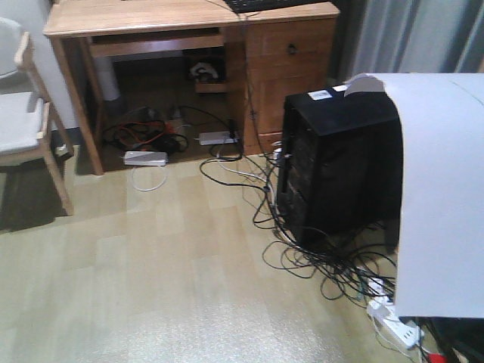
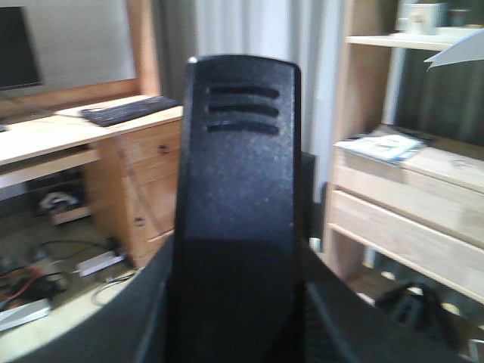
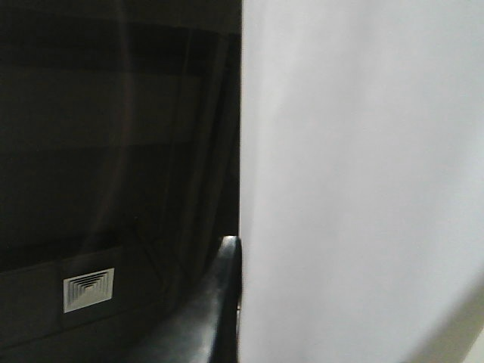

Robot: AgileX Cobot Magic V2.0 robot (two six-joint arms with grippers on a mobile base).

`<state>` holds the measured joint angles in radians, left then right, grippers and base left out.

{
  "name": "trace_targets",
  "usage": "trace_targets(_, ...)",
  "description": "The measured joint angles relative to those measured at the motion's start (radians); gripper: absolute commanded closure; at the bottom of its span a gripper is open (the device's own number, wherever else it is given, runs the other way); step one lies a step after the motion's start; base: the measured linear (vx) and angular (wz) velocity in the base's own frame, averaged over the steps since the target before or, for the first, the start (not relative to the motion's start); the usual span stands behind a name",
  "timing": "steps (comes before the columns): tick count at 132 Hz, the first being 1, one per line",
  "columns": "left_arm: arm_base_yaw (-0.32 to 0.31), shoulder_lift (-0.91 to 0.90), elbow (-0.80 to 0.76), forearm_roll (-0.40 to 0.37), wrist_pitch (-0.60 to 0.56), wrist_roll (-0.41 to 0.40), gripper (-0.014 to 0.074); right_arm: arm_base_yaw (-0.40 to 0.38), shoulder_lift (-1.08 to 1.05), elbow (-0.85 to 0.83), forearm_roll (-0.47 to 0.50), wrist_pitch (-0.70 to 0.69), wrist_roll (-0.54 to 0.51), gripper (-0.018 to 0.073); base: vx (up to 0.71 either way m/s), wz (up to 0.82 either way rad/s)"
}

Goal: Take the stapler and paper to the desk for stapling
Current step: 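Drive the base to the wooden desk carrying stapler and paper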

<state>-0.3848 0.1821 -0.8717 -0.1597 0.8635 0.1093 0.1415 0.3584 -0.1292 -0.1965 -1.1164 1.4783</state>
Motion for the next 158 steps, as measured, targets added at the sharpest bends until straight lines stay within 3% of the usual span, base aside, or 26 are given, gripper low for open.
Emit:
trace_targets(82,0.0,0.0,0.0,0.0,0.0,0.0,0.0603,0.0,0.0,0.0,0.0,0.0,0.0,0.0565,0.18,0.24)
trace_targets(158,0.0,0.0,0.0,0.0,0.001,0.0,0.0603,0.0,0.0,0.0,0.0,-0.008,0.0,0.0565,0.39,0.07)
